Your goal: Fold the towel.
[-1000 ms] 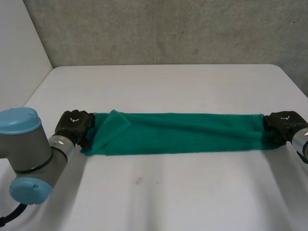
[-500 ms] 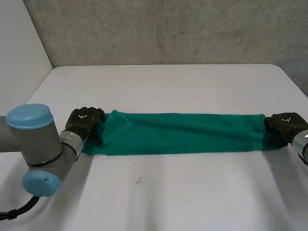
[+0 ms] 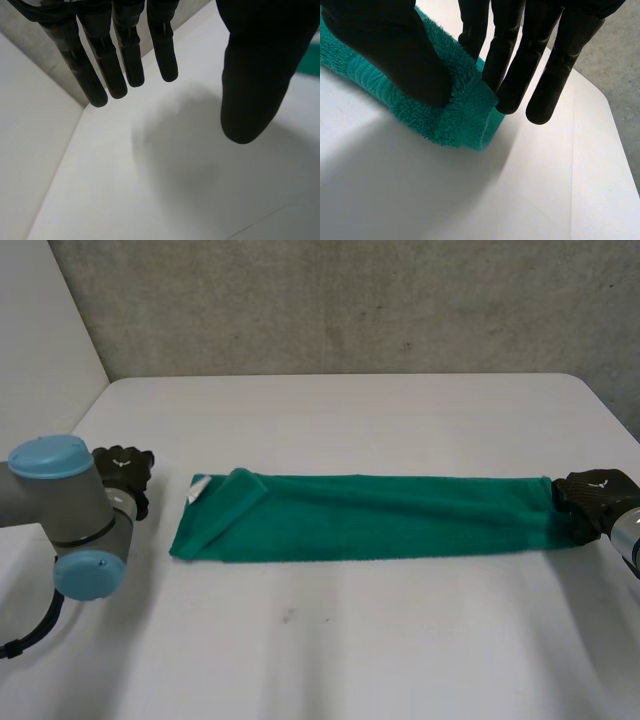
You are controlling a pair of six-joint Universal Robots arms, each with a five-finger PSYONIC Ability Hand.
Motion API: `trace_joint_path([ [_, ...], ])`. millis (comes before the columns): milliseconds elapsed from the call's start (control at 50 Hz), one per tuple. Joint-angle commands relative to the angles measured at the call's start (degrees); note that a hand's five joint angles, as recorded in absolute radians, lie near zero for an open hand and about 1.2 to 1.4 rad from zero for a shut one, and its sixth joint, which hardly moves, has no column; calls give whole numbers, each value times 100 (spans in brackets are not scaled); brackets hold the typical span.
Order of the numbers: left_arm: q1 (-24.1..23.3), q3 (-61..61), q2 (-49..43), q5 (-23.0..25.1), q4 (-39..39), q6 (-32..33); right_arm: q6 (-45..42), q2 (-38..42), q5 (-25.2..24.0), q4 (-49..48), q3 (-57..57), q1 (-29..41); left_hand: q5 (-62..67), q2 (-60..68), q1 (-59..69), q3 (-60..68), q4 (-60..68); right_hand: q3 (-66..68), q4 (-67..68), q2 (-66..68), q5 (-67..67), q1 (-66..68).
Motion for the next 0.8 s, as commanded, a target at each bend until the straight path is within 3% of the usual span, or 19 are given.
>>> trace_joint_path([
  [20, -169, -519, 620, 259, -53, -325, 0, -62, -8, 0, 37, 2, 376, 327, 306, 307, 342, 1249, 1187, 1247, 1415, 2427],
  [200, -687, -1318, 1543, 1015, -53, -1362, 0, -88, -26, 0, 73, 2, 259, 210, 189, 190, 225, 1249, 1187, 1247, 1415, 2427],
  [280, -872, -1398, 1465, 1191, -53, -1407, 0, -88, -35, -9, 81, 11, 191, 143, 122, 123, 158, 1249, 1187, 1247, 1415, 2427],
  [600, -750, -634, 278, 1104, 0, -950, 0, -124, -52, -9, 99, -7, -45, -93, -114, -113, -78, 1249, 1187, 1247, 1415, 2427],
  [800, -381, -274, 217, 366, 123, -888, 0, -150, -61, -44, 125, 2, -28, -76, -97, -97, -62, 1249, 1187, 1247, 1415, 2427],
])
